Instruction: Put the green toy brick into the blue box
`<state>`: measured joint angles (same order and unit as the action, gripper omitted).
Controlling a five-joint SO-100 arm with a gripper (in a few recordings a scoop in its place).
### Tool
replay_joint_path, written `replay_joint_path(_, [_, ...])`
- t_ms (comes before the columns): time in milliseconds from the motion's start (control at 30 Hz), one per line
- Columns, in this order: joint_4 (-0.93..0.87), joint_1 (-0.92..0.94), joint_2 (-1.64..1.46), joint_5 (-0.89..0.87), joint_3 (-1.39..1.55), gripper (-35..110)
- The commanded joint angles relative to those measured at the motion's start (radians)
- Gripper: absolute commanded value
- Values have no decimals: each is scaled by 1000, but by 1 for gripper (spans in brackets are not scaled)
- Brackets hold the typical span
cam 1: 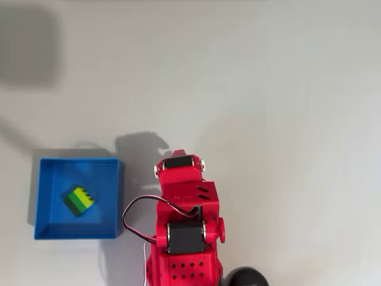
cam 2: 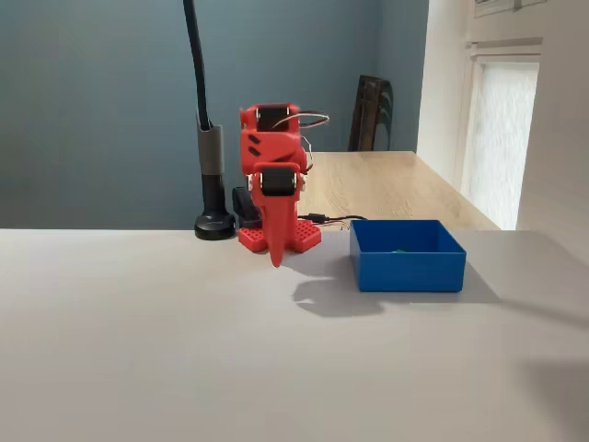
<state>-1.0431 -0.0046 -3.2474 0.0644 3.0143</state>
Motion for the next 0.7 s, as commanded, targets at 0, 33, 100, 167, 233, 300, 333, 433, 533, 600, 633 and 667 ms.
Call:
replay_joint_path(0, [49,21,-26,25,48,0])
replay_joint_path(33, [57,21,-26,28,61,0])
replay_joint_path(100, [63,21,-26,28,77,0])
replay_joint_path(167, [63,18,-26,18,77,0])
replay_joint_path(233, [63,18,-26,17,77,0])
replay_joint_path(300, [63,18,-26,18,77,0])
replay_joint_path(333, [63,18,-26,18,77,0])
replay_joint_path(433, [63,21,-26,9,77,0])
replay_joint_path(533, [63,21,-26,9,77,0])
replay_joint_path(600, [63,21,-26,9,77,0])
replay_joint_path(633, [63,21,-26,9,77,0])
replay_joint_path(667, [63,21,-26,9,77,0])
